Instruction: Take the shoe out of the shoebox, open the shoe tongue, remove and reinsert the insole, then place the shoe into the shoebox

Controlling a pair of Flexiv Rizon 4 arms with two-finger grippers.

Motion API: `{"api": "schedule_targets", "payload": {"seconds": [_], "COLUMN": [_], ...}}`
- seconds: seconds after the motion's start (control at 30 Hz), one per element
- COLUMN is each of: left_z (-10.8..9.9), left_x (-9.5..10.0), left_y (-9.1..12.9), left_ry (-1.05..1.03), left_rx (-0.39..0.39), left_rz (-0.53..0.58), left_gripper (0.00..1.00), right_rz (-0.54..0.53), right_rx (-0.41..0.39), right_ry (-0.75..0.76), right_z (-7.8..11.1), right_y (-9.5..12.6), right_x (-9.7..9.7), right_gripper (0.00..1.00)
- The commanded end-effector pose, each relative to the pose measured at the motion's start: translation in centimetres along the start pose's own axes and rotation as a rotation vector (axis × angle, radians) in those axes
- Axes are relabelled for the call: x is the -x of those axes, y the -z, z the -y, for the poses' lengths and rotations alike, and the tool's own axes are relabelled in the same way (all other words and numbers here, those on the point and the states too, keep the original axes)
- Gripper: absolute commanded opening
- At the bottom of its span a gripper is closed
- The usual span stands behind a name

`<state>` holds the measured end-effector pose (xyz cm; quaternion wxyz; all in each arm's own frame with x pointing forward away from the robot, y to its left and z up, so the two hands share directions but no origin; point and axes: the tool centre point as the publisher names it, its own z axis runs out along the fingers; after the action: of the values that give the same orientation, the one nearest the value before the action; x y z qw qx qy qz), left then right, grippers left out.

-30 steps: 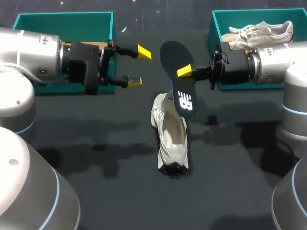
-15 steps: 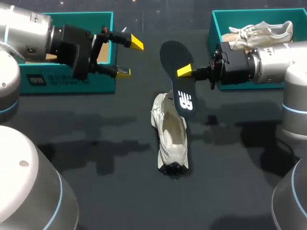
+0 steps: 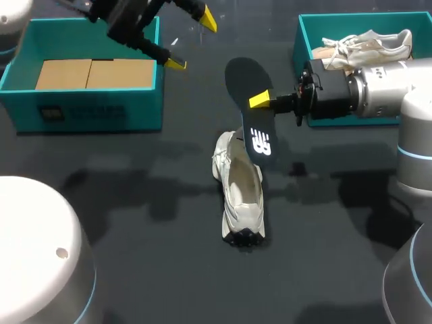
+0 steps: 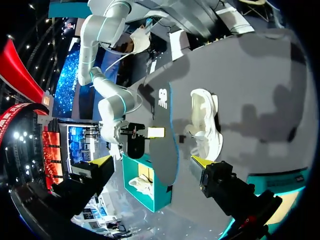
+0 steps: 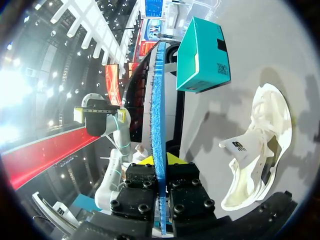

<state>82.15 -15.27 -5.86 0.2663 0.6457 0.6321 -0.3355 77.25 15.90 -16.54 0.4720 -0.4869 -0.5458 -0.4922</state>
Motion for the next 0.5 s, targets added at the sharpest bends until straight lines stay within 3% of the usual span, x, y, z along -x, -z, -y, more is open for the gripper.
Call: {"api": "schedule_targets", "payload": {"seconds": [0.03,0.27,0.5], "left_z": [-1.4,-2.0,-2.9], "left_x": [1.3,2.9,5.2], "left_y": [-0.1,-0.8,-3.1], "left_ry": [-0.006,-0.025,-0.038], "left_rx": [-0.057,0.002,0.039], "left_rz": [-0.451,-0.620,-0.759], "left_gripper": [1.00,1.00,1.00], "right_rz": [0.002,0.002,0.002], "right_rx": [0.001,0.001,0.001], "right_ry": [0.000,0.000,0.000], "right_z": [0.1,0.1,0.1], "right_y": [-0.1,-0.1,-0.1], "right_x": [0.0,0.0,0.0], "right_gripper": [0.00,0.00,0.00]}}
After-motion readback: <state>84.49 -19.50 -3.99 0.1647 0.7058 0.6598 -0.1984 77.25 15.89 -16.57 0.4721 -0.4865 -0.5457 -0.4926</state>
